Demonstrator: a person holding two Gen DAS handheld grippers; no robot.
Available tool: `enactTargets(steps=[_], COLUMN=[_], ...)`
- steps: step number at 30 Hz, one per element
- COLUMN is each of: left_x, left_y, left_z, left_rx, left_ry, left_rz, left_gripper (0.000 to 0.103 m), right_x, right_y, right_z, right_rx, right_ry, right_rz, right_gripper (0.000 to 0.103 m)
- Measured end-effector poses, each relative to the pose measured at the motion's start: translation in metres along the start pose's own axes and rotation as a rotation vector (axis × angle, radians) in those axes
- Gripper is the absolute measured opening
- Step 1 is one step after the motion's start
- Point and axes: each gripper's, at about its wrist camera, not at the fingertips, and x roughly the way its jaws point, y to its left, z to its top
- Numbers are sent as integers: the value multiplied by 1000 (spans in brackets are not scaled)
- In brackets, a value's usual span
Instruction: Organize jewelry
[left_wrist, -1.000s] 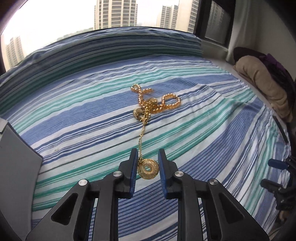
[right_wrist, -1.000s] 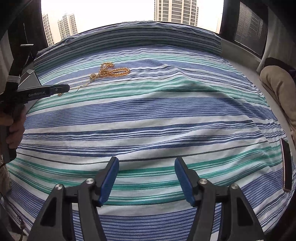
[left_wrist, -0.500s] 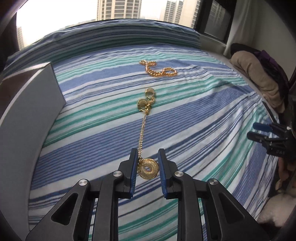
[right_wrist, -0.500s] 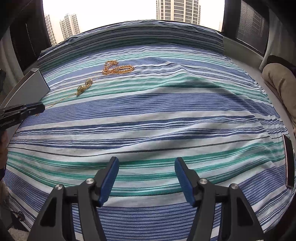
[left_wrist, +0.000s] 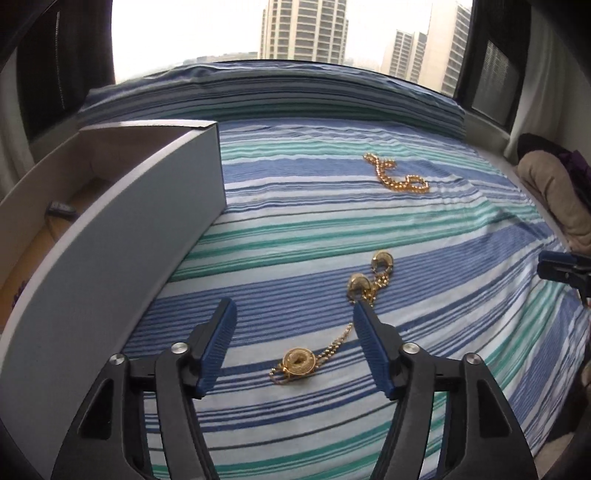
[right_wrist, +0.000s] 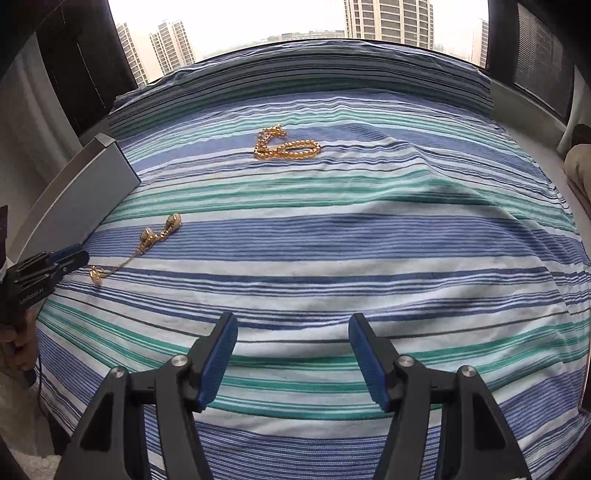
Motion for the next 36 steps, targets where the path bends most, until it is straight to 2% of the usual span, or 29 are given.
enactTargets(steps=[4, 10, 12, 16, 17, 18, 19, 20, 25, 30, 36], left_x=[-7, -40, -55, -80, -84, -87, -89, -91, -91, -95, -115], left_y=[13, 44, 54, 69, 72, 73, 74, 74, 68, 55, 36], left_z=[-4, -34, -44, -62, -66, -69, -72, -75, -83, -78, -74], left_rx=[-82, -207, -235, -288, -297, -303, -306, -307, -303, -284, -235], left_ry=[-14, 15, 19, 7, 6, 4, 3, 1, 9, -4, -42], left_rz=[1, 29, 50, 83, 87, 90, 94, 96, 71, 47, 33], left_gripper=[85, 86, 86, 87, 88, 88, 88, 88, 88, 88, 88], right_x=[6, 92, 126, 182, 191, 199, 201, 200, 141, 52, -34], right_y=[-2, -1, 11, 31, 33, 33, 34, 33, 21, 23, 43], right_z=[54, 145, 170, 204, 207, 210, 211, 212, 206, 193, 171], right_rx=[-21, 51, 31, 20, 36, 52, 56, 58, 92, 2, -102], right_ry=[-37, 20, 32, 40, 50, 58, 46, 35, -48, -92, -118], right_rz=[99, 202, 185, 60, 39, 28, -2, -25, 68, 160, 218], right_gripper=[64, 64, 64, 64, 58, 45, 17, 8, 8, 8, 8])
